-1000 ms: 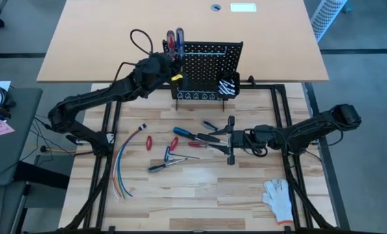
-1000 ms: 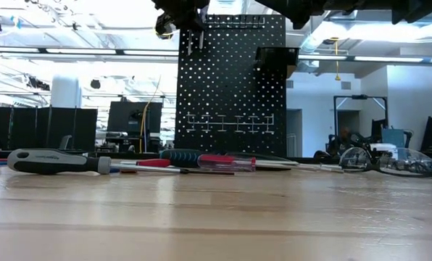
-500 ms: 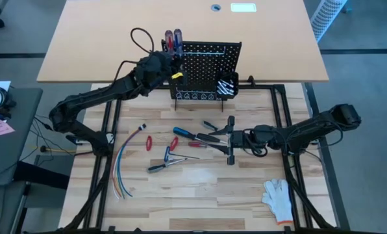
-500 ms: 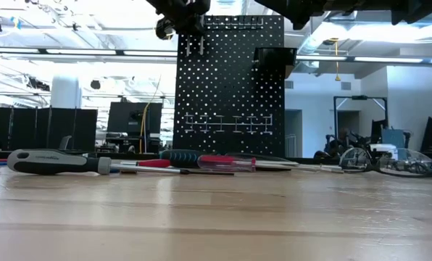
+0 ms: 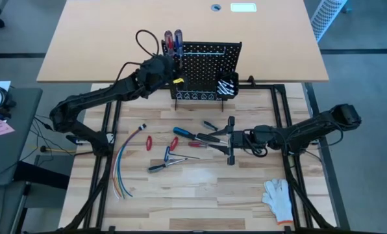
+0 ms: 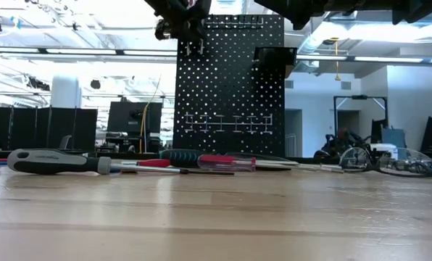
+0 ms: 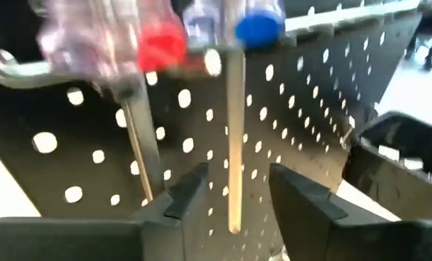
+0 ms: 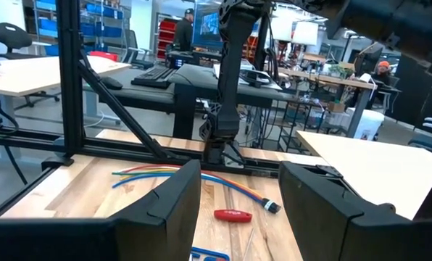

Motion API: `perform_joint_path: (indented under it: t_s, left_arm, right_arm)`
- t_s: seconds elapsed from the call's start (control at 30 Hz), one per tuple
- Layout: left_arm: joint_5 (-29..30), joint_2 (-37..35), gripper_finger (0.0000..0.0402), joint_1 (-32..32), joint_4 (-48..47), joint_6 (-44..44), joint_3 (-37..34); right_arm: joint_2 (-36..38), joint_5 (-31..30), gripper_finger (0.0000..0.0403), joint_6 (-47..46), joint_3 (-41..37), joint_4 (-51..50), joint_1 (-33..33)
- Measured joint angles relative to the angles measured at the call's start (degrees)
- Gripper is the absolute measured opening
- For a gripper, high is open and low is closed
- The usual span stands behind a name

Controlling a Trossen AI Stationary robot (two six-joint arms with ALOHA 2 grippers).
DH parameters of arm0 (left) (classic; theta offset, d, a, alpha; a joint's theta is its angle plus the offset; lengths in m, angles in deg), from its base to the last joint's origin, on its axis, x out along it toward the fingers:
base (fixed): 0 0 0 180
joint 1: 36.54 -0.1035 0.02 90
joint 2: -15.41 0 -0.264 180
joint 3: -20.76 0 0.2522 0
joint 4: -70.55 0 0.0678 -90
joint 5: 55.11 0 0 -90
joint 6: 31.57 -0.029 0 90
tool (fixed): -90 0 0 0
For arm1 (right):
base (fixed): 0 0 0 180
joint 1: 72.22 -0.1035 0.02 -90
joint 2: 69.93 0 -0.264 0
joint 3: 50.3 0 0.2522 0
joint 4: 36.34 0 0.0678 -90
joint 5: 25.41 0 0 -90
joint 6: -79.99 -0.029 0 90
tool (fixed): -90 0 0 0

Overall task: Hang tools onto peg board
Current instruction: Hang the blue screwdriver on the pegboard

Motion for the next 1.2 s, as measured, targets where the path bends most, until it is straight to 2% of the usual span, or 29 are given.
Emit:
perform_joint_path:
  t_s: [0.13,0.43,0.83,1.1,1.2]
  left_arm:
    - [-0.04,-0.78,0.0154,1.4,-0.62,-1.55,0.0]
    - [1.84,-4.46,0.0152,6.71,-4.24,-2.34,0.02]
    - [12.33,-5.2,0.0152,14.28,-13.47,-4.94,0.09]
    - [21.12,-5.2,0.0152,24.44,-23.79,-2.04,-0.2]
    - [26.67,-5.91,0.0152,29.11,-24.08,0.37,-3.86]
  right_arm:
    - [0.0,0.0,0.0193,0.0,0.0,-0.04,0.0]
    - [0.0,0.0,0.0193,0.02,0.0,-0.17,0.0]
    - [0.0,0.0,0.0193,0.02,0.0,-1.06,0.0]
    - [0.0,0.02,0.0193,0.32,0.0,-6.54,-0.04]
    - [0.0,0.02,0.0193,0.44,0.0,-7.75,-0.07]
